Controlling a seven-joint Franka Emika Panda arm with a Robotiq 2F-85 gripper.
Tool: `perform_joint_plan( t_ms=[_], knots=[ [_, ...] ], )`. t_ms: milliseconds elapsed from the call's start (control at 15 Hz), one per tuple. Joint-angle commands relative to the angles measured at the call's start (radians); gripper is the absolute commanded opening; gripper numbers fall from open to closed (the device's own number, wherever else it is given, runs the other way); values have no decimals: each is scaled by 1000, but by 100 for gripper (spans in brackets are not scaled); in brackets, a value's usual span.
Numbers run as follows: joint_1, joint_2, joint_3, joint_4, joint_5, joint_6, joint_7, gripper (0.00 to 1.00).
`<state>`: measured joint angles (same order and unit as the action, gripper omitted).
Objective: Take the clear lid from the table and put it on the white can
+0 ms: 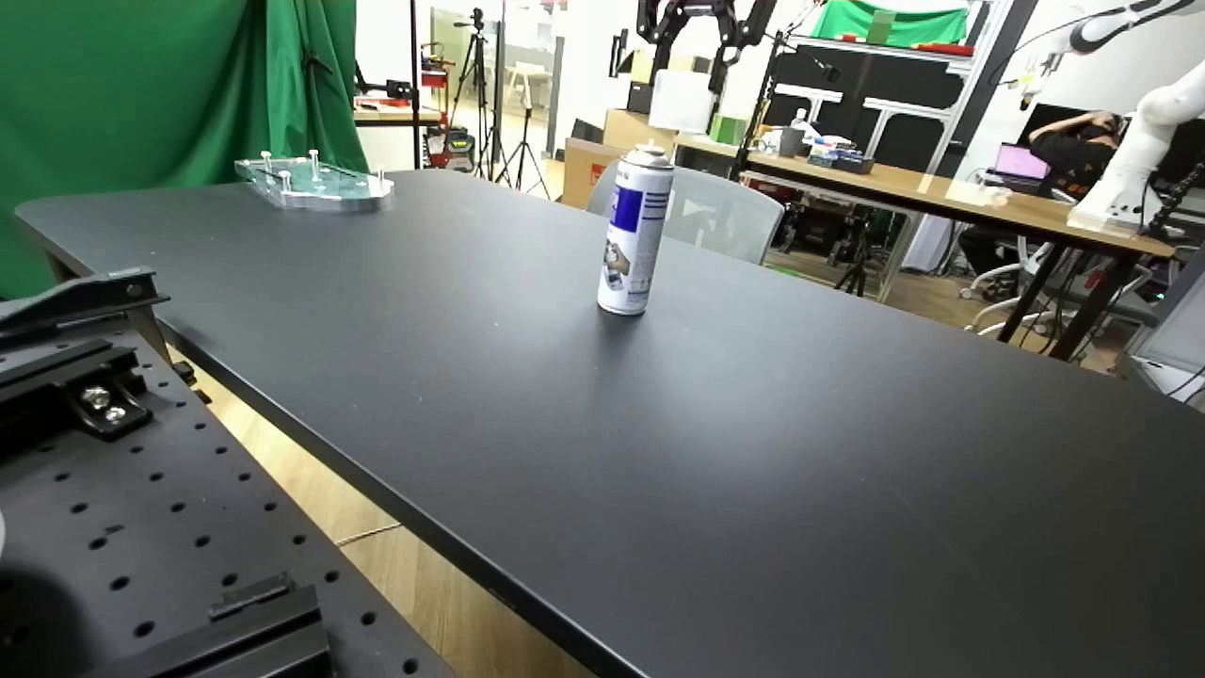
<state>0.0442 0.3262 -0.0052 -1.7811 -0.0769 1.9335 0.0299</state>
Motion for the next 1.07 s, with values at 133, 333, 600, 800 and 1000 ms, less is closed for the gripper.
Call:
perform_joint_plan(
  t_ms=[133, 333, 600, 800, 1000],
  knots=[
    [-2, -52, 9, -27, -10, 6, -4, 40],
    [-6, -43, 13, -23, 3, 1, -23, 40],
    [-7, -35, 19, -34, 14, -2, -44, 40],
    [-7, -38, 22, -51, 15, 0, -52, 40],
    [-7, -39, 25, -65, 17, 0, -60, 40]
  ],
)
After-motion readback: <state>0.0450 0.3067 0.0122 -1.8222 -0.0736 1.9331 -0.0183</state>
